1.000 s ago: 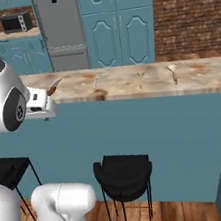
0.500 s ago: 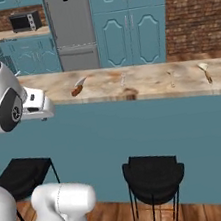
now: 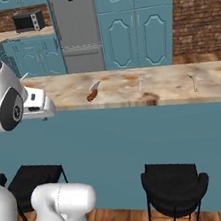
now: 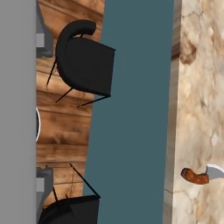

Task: Pick up the metallic utensils from the counter and place them in the open drawer. Make sure not to pick up any wooden utensils.

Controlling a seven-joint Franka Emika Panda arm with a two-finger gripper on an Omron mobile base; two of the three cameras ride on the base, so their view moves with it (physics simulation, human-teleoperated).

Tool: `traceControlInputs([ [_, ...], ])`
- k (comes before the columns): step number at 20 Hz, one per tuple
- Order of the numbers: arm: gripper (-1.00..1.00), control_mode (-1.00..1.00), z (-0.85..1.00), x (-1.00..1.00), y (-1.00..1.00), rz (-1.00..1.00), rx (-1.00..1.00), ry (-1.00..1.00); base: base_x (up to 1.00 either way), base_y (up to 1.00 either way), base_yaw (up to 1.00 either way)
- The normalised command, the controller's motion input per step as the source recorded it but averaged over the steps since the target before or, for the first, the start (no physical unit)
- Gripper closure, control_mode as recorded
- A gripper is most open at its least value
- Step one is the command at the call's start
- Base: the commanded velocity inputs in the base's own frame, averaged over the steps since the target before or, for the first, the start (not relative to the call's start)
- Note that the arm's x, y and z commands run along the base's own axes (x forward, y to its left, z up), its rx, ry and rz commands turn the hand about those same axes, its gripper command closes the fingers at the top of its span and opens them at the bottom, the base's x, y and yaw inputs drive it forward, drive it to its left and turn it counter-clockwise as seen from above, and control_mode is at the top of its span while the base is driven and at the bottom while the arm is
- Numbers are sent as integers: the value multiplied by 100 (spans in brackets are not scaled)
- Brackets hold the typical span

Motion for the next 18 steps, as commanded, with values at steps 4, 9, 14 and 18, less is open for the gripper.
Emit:
traceControlInputs([
  [4, -100, 100, 0, 0, 0, 0, 0, 0, 21, 20, 0],
  [9, -100, 100, 0, 0, 0, 0, 0, 0, 44, -6, 1],
  [14, -100, 100, 0, 0, 0, 0, 0, 0, 100, 21, 0],
  [18, -100, 100, 0, 0, 0, 0, 0, 0, 100, -24, 15],
])
